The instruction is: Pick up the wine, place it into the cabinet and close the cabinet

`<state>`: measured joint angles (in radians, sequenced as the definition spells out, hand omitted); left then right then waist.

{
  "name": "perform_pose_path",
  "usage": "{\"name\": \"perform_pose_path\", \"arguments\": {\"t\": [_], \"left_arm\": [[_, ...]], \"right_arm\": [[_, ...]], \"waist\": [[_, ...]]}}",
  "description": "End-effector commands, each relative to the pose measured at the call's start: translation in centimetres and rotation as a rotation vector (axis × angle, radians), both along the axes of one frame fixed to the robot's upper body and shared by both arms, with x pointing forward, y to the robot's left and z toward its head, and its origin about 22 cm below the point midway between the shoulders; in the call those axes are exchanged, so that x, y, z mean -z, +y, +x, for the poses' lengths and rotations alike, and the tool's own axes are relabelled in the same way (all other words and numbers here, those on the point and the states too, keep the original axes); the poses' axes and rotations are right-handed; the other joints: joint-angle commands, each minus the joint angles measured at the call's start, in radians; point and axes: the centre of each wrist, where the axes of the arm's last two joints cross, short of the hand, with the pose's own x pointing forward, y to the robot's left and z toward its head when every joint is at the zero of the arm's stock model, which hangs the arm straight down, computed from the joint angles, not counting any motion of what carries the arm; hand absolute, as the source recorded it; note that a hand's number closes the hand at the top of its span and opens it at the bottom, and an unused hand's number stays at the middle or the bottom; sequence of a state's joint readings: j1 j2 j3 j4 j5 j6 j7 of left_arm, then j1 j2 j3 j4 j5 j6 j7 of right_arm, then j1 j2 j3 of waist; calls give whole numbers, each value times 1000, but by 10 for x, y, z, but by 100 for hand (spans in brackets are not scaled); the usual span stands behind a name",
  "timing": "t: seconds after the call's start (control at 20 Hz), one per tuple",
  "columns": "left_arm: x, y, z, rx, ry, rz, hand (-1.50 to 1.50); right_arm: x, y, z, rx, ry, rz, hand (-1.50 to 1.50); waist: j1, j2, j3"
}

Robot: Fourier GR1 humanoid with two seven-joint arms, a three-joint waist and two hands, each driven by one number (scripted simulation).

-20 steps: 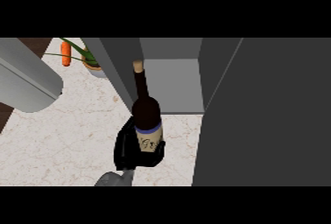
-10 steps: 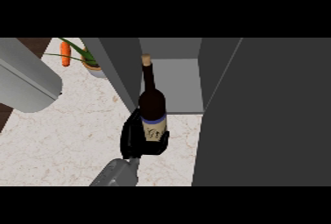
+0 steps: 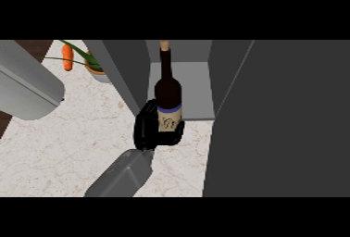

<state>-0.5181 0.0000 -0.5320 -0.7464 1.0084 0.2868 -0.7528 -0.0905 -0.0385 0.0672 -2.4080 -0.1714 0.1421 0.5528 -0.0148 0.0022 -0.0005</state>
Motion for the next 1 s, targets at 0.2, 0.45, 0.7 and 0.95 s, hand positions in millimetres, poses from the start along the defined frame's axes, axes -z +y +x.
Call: {"name": "perform_pose_path", "arguments": {"t": [0.2,0.45,0.7,0.95], "left_arm": [[-24,0,32,-46,29,-10,150],[-43,5,63,-56,13,-10,150],[-53,-3,77,-64,11,-8,150],[-65,-2,91,-88,35,3,150]], "right_arm": [[17,-12,13,-5,-1,-7,-150],[4,-14,1,3,-8,0,-150],[-1,-21,6,-3,-1,0,-150],[9,-5,13,-11,-12,2,-150]], "waist": [[10,-1,1],[3,0,0],[-9,3,0],[-13,5,0]]}}
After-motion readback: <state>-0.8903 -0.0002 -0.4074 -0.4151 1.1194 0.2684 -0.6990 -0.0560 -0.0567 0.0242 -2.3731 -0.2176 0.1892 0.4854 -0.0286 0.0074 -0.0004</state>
